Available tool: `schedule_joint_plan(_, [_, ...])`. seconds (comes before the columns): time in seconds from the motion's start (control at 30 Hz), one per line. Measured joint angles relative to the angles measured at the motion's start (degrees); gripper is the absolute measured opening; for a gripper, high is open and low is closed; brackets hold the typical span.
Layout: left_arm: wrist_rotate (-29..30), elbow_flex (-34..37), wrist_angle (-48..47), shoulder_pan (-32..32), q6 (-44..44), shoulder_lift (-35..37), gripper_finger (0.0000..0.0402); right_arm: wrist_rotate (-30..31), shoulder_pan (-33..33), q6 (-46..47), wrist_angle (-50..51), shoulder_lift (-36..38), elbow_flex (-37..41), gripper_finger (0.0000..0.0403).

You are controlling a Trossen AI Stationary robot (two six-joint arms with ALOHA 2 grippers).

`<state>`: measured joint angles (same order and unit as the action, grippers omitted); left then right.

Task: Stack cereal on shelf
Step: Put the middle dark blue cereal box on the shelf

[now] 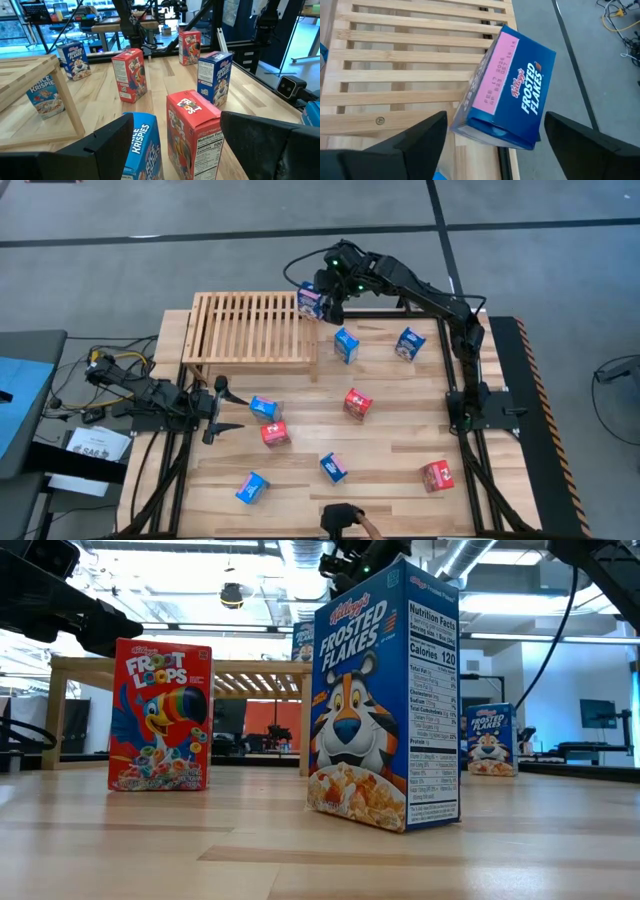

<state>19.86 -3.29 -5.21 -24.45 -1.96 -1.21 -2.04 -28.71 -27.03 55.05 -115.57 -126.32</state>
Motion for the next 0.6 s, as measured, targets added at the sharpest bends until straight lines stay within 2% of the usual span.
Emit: schedule_joint_plan(0.6, [0.0,0.0,0.02,0.02,0.0,-0.02,0.0289,2.25,0.04,0.98,-1.07,0.24,-0.59,0.0364])
